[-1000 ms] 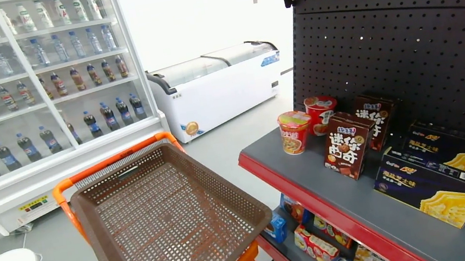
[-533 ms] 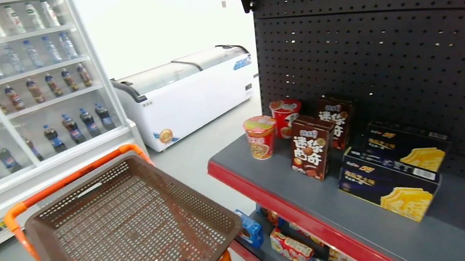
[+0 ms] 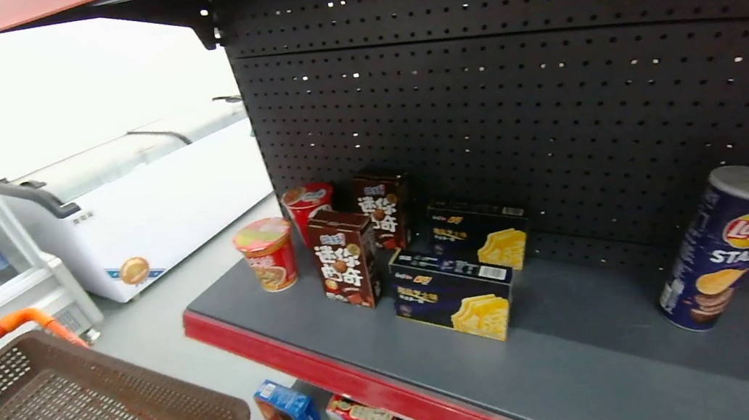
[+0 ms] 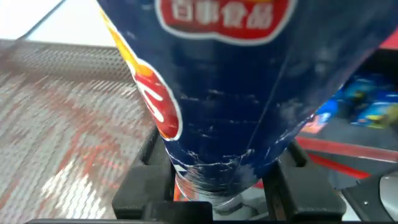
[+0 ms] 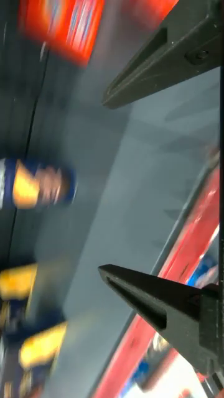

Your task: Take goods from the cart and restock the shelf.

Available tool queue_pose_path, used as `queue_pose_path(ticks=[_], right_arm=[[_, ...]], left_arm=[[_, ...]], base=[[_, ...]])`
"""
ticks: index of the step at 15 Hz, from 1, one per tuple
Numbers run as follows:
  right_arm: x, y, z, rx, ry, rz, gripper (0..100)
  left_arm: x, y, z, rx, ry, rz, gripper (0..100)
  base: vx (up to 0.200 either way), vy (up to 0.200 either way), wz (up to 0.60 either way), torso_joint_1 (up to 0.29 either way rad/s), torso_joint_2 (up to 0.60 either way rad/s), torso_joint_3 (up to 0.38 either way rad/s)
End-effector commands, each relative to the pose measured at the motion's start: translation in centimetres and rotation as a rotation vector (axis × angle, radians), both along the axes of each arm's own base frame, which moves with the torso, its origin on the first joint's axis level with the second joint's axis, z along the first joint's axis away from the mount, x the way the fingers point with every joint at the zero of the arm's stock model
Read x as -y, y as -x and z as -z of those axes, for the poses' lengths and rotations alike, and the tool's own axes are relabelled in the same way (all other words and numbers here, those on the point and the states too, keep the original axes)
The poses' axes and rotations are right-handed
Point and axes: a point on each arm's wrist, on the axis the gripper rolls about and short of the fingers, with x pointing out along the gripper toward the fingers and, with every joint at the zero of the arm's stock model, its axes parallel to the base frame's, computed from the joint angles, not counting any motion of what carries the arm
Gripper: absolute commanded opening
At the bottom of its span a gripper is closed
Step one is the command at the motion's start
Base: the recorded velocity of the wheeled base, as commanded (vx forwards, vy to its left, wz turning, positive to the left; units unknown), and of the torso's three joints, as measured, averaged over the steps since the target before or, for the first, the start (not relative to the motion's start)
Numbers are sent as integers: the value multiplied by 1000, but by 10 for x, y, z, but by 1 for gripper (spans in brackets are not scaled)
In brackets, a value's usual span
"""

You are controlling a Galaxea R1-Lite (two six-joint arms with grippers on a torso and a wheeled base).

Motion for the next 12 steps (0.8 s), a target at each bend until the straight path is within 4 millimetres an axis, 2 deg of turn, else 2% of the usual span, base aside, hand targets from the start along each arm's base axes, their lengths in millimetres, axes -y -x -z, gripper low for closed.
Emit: queue_pose_path(ticks=[1, 7, 12], right_arm=[[0, 0, 0, 0, 1, 0, 100], [0, 0, 0, 0, 1, 1, 100], [0, 0, 0, 0, 1, 1, 100]], left_arm=[[0, 0, 0, 5, 1, 1, 0], [0, 1, 0, 14, 3, -4, 0], [0, 1, 0, 7, 35, -12, 0]], base=[[0, 0, -600, 2, 2, 2], [0, 0, -600, 5, 3, 4], [0, 0, 0, 0, 0, 0]])
